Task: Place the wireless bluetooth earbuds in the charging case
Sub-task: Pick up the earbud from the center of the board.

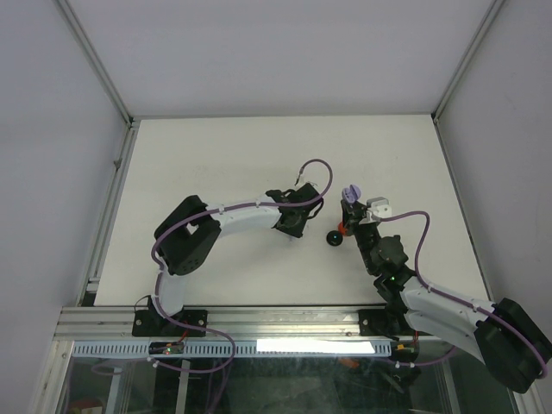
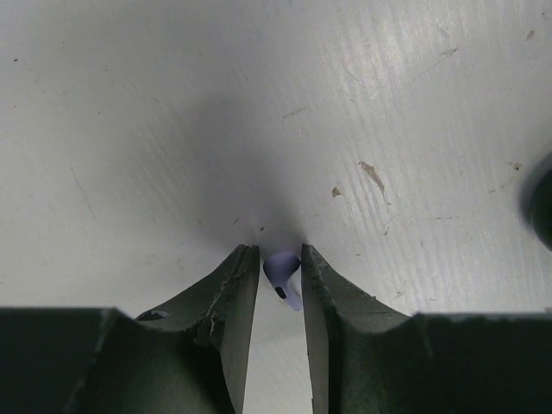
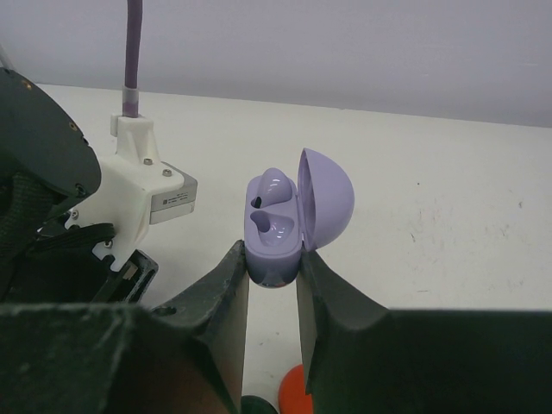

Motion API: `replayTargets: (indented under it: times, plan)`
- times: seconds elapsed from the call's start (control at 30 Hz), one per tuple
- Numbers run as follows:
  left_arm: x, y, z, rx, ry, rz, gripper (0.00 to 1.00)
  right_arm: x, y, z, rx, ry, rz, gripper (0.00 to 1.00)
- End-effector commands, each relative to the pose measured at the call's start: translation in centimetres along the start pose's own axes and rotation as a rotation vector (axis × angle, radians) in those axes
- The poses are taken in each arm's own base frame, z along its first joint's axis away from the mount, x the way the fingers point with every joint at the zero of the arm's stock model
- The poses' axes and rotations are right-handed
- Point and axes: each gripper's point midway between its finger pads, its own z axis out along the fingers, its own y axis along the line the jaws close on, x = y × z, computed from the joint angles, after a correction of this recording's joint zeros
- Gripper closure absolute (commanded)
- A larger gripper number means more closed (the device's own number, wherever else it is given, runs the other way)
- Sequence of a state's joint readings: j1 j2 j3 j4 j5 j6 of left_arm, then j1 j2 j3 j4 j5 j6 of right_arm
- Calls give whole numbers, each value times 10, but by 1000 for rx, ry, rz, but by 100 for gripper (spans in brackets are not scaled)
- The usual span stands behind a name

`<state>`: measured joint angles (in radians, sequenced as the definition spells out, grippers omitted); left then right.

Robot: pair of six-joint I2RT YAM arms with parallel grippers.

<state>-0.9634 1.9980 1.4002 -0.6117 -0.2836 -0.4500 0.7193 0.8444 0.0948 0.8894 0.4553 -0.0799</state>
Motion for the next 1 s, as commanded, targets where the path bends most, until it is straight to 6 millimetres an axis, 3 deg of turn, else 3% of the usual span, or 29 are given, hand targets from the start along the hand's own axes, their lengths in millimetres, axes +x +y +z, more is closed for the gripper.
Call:
replayTargets:
  times: [0.0, 0.13, 0.37, 0.6, 0.97]
  plan:
    - [-2, -7, -1, -1, -5, -2, 73, -24, 3, 5, -4, -67, 41, 100]
    - [-5, -5, -9, 1, -22, -9, 76, -25, 5, 5, -18, -70, 37, 100]
    - [-28, 10, -34, -43, -139, -24, 81, -22, 13, 7, -67, -65, 10, 100]
    - [-52, 29, -68, -75, -291, -46, 85, -24, 44, 8, -230, -77, -3, 100]
    - [-106, 54, -177, 2, -710, -64, 88, -31, 84, 10, -428, -81, 8, 100]
